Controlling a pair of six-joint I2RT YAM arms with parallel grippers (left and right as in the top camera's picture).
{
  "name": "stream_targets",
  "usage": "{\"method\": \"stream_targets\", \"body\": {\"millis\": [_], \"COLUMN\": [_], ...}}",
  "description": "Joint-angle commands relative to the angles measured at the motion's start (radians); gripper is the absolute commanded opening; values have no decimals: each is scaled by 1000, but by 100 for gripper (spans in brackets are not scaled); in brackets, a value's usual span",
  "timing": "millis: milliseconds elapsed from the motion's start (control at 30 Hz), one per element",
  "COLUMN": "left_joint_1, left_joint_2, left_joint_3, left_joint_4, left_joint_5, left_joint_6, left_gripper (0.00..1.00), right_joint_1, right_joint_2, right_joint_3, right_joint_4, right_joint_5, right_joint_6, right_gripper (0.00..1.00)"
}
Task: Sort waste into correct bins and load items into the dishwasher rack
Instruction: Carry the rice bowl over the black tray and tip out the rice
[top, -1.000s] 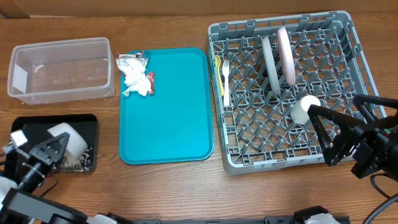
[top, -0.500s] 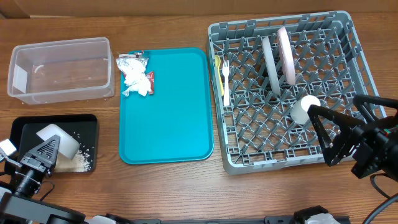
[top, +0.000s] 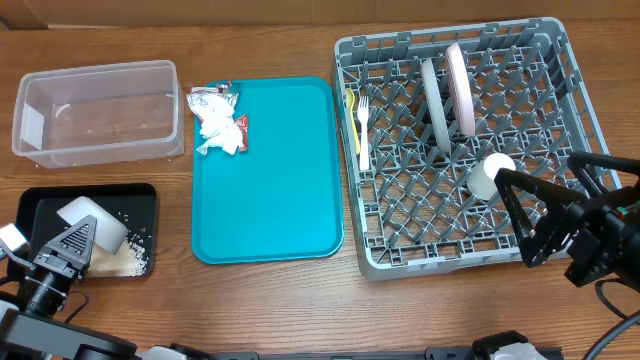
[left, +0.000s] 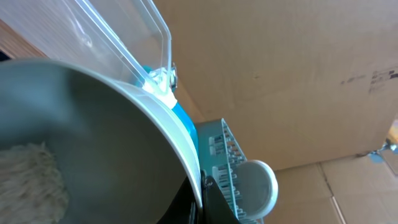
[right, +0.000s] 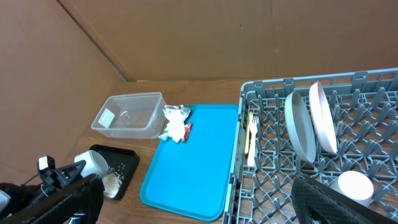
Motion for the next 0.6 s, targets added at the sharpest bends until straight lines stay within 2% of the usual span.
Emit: {"method": "stream_targets", "body": {"millis": [0, 33, 67, 133, 233, 333, 367, 400, 467, 533, 567], "left_joint_1": [0, -1, -1, -1, 0, 0, 0, 0, -1, 0, 0], "left_joint_2": [7, 7, 7, 7, 7, 7, 7, 7, 7, 7, 7], "left_joint_3": [-10, -10, -10, -10, -10, -10, -10, -10, -10, -10, -10], "left_joint_4": [-12, -46, -85, -62, -76, -56, -40, -55, -35, -31, -45], "left_joint_5": [35, 40, 47, 40, 27, 21, 11, 13, 23, 15, 12], "left_joint_6": [35, 25, 57, 163, 40, 161, 70, 34, 95, 32, 37], "left_gripper": [4, 4, 4, 4, 4, 4, 4, 4, 4, 4, 4], "right_joint_1": [4, 4, 4, 4, 4, 4, 4, 4, 4, 4, 4], "right_joint_2": [-2, -2, -2, -2, -2, -2, -2, -2, -2, -2, -2], "right_joint_3": [1, 1, 1, 1, 1, 1, 1, 1, 1, 1, 1], "right_joint_4": [3, 3, 3, 3, 3, 3, 3, 3, 3, 3, 3], "right_joint_5": [11, 11, 11, 11, 11, 11, 11, 11, 11, 11, 11], "right_joint_6": [2, 2, 1, 1, 1, 1, 2, 1, 2, 1, 2], "right_gripper": [100, 100, 100, 100, 100, 100, 100, 100, 100, 100, 100]}}
